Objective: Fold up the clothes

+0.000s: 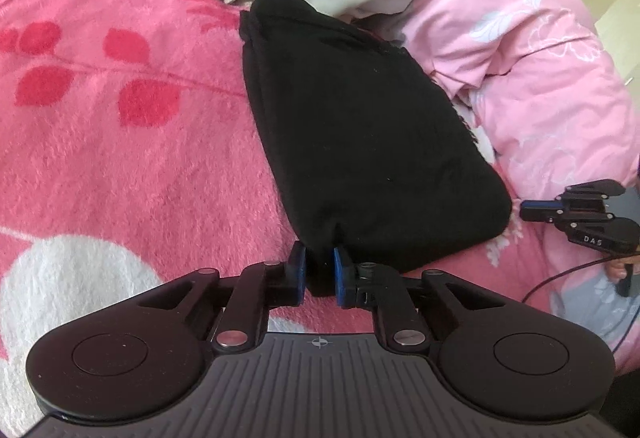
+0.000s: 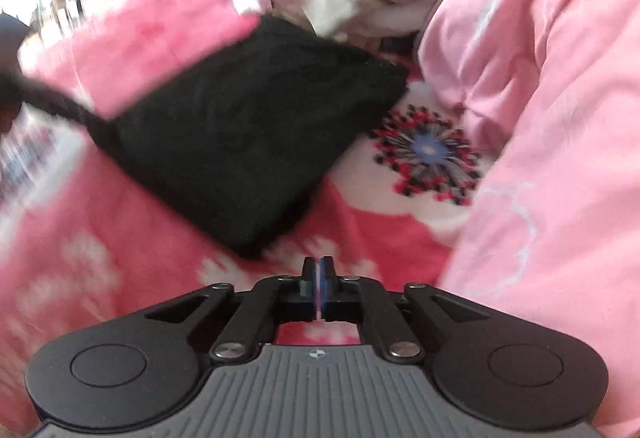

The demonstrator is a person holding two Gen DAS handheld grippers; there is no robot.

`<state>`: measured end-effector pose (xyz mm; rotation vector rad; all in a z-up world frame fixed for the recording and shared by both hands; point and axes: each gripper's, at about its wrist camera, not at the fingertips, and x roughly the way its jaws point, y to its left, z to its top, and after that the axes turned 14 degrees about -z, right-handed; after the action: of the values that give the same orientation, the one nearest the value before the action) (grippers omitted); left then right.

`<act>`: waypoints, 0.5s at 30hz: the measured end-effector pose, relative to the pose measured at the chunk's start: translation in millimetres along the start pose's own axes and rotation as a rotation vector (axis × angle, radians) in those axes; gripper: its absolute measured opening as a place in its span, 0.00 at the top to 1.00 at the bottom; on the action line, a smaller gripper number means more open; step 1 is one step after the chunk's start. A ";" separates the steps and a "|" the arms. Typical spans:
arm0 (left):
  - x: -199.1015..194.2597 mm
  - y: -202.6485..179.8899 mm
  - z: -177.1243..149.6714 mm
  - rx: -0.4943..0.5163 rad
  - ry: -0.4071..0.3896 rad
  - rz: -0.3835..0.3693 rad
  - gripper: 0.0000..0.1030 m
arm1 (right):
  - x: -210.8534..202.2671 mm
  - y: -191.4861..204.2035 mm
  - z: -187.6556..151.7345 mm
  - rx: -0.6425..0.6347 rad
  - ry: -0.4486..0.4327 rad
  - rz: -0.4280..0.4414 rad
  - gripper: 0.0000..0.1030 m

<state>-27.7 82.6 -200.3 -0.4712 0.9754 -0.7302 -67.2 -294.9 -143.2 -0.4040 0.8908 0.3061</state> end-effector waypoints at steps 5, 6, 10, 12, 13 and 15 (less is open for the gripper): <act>2.5 -8.9 -6.0 0.081 0.009 0.018 0.83 | 12.9 27.0 3.0 -0.141 -0.023 0.040 0.80; 2.1 -11.2 -7.7 0.104 0.017 0.027 0.86 | 17.5 31.7 1.6 -0.184 -0.001 0.025 0.92; -10.6 -2.4 -10.8 0.050 0.014 -0.008 0.86 | 12.8 20.3 -1.1 -0.157 0.037 -0.030 0.95; -18.2 9.0 -10.7 -0.030 0.004 -0.054 0.81 | 5.1 5.5 0.3 -0.083 0.034 -0.025 0.94; -20.5 14.0 -10.3 -0.069 -0.004 -0.077 0.79 | 0.6 -3.9 2.2 -0.032 0.024 -0.006 0.88; -19.6 21.4 -8.4 -0.135 -0.020 -0.111 0.67 | -2.5 -22.4 7.6 0.094 0.011 0.044 0.66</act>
<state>-34.8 111.2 -207.3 -0.6534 0.9898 -0.7602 -53.9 -311.4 -132.2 -0.2995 0.9223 0.3013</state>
